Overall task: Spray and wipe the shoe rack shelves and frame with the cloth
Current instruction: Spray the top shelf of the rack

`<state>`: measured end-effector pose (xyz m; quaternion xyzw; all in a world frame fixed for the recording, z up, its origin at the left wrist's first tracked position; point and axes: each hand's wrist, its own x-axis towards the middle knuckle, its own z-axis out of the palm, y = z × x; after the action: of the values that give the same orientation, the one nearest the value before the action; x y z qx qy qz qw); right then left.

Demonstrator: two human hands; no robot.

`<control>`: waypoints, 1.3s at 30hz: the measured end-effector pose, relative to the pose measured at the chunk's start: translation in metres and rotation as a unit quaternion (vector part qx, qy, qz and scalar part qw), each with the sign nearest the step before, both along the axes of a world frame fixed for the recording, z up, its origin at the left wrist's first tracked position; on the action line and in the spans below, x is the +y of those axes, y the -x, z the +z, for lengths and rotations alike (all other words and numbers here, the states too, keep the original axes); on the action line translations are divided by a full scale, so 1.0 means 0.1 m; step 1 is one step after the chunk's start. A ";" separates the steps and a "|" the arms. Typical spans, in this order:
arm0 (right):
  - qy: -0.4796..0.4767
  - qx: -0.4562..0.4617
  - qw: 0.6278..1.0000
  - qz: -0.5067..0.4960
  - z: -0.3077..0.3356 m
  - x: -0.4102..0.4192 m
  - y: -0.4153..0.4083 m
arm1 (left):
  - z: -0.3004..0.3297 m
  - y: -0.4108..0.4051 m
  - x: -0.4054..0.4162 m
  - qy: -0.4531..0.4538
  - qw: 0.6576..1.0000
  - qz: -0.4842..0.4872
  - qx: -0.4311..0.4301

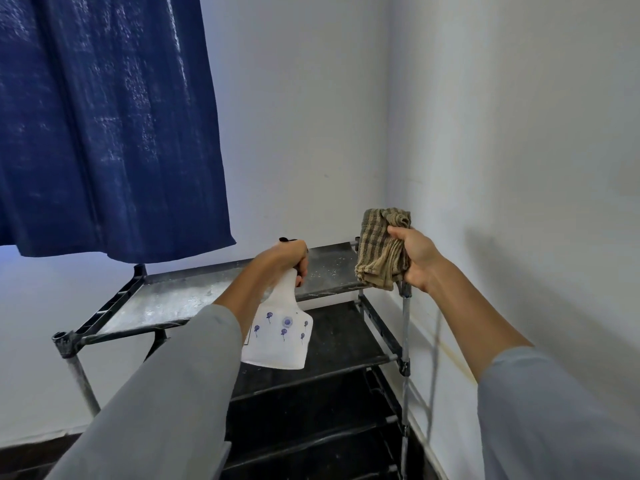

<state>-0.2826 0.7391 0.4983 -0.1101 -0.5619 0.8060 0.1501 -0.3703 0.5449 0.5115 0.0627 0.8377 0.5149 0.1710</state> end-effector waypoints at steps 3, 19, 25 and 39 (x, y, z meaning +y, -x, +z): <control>0.008 0.002 1.000 -0.006 -0.03 0.03 0.00 | -0.06 0.01 0.09 0.016 1.000 0.001 0.009; 0.027 0.012 1.000 0.000 -0.12 0.10 -0.03 | -0.32 0.10 0.16 -0.017 0.999 0.028 0.036; 0.049 0.007 0.998 0.036 -0.27 -0.04 -0.05 | -0.51 -0.09 -0.27 -0.073 0.994 -0.039 0.073; 0.023 -0.025 0.984 0.177 -1.24 -0.89 0.10 | -1.40 -0.45 -1.82 -0.142 0.986 0.012 0.084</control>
<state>-0.2926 0.6503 0.3741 -0.0323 -0.5569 0.8299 -0.0113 -0.3255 0.3632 0.3718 0.1189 0.7683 0.6235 0.0832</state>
